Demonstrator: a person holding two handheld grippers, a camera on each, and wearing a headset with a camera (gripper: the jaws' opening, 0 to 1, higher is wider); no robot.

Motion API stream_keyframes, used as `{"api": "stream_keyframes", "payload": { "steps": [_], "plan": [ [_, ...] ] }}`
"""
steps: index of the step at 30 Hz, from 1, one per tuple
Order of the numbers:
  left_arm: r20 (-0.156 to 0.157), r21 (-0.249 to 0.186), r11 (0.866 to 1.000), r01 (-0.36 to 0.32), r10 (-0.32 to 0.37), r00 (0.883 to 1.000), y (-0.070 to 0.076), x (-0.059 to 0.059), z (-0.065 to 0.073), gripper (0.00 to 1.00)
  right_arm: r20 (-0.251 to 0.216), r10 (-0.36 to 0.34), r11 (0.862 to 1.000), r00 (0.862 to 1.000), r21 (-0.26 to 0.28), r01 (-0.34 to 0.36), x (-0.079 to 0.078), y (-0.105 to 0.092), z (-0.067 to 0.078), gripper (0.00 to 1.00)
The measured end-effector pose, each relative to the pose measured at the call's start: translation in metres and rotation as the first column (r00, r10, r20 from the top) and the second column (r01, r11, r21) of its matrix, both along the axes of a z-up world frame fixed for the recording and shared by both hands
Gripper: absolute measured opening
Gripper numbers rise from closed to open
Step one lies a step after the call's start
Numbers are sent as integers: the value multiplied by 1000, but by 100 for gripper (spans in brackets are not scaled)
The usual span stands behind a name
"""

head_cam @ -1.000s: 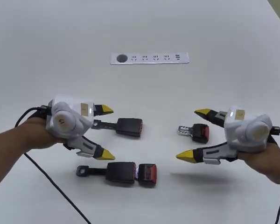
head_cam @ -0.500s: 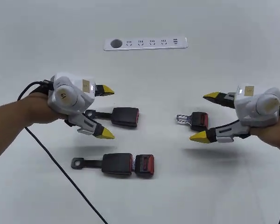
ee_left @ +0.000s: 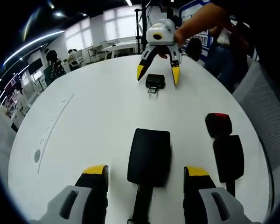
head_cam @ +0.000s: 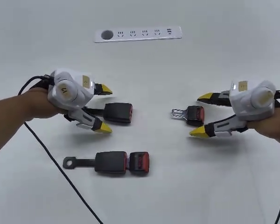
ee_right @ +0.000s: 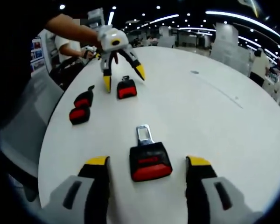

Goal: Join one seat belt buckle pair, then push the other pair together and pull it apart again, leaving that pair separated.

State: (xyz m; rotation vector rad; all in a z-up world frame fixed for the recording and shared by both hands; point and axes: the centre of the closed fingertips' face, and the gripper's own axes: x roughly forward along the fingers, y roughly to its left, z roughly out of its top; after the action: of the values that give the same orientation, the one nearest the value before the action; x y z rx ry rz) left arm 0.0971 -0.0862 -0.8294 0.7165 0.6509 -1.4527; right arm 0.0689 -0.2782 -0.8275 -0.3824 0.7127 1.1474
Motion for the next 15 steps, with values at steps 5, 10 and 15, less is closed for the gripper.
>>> {"api": "stream_keyframes", "payload": {
  "steps": [5,10,15],
  "plan": [
    [-40,-11,1000,8,-9,999,-3,-2,-4,60,-7,23,1000,1000,-12,-23,-2,-2,-3,57],
    [-58,-21,1000,1,-3,998,-3,-2,-4,55,-3,44,999,999,-8,-44,1,-2,-6,46],
    [-54,-28,999,19,-21,998,-9,-4,-6,40,9,41,999,999,-7,-41,8,-3,-7,38]
  ]
}}
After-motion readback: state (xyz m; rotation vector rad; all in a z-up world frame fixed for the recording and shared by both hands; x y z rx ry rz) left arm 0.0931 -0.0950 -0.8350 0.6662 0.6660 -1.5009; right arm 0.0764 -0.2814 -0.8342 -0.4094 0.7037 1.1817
